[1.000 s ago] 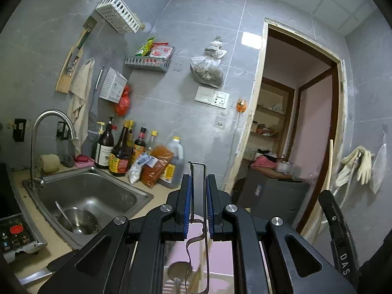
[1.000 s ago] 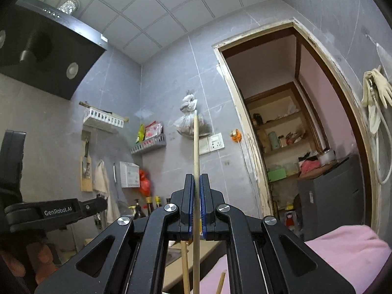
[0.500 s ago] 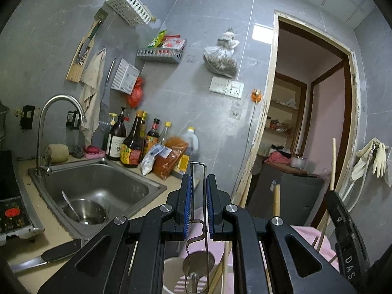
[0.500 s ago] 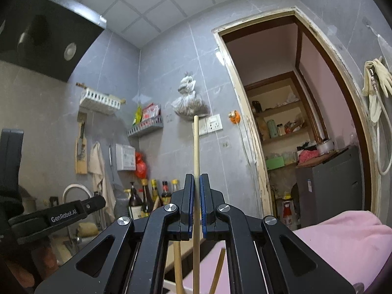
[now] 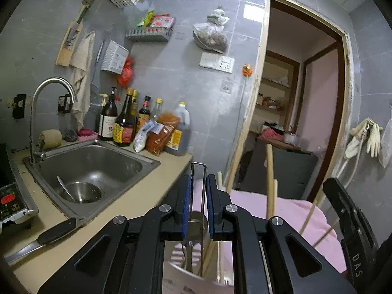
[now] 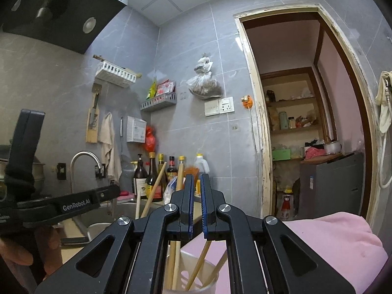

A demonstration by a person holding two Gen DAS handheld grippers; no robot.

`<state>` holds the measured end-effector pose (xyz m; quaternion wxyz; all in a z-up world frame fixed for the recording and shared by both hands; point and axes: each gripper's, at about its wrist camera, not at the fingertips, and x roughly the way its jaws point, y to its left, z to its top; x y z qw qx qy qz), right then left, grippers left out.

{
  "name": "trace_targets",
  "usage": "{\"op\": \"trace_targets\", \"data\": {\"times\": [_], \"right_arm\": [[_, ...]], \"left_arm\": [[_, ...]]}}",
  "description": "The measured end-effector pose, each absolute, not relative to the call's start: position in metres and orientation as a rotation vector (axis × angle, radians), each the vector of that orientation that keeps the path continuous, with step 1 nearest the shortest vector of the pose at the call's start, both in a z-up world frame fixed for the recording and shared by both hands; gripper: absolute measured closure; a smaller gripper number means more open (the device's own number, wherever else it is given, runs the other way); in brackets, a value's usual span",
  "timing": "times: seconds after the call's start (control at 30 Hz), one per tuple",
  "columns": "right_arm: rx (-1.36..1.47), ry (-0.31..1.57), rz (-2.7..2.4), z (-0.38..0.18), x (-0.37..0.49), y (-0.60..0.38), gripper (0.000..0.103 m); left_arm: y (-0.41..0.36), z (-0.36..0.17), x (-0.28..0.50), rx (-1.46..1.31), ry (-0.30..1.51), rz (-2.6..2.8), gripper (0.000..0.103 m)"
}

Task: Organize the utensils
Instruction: 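Drop the steel tool and chopstick into the holder, opening both grippers, then move both grippers back over the fork and spoon on the cloth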

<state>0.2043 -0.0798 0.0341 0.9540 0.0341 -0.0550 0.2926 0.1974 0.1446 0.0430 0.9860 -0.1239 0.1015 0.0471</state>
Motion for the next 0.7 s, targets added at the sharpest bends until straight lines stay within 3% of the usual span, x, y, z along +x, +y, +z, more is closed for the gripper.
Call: {"op": "trace_targets", "data": {"times": [0.13,0.27,0.4,0.57,0.7], "right_arm": [[0.069,-0.122,0.594,0.039,0.196,-0.089,0.096],[0.070,-0.130,0.593,0.047,0.191,-0.100,0.080],[0.058,-0.139,0.579,0.056,0.186,-0.116,0.078],[0.058,-0.172,0.533,0.069,0.177,-0.150,0.054],[0.047,-0.190,0.481,0.077,0.169,-0.178,0.046]], "left_arm": [[0.139,0.048,0.192,-0.250,0.226,0.058,0.091],[0.129,0.057,0.186,-0.237,0.227,0.019,0.080],[0.116,0.066,0.180,-0.227,0.225,-0.028,0.075],[0.095,0.077,0.172,-0.210,0.207,-0.094,0.059],[0.075,0.085,0.164,-0.181,0.175,-0.139,0.044]]}}
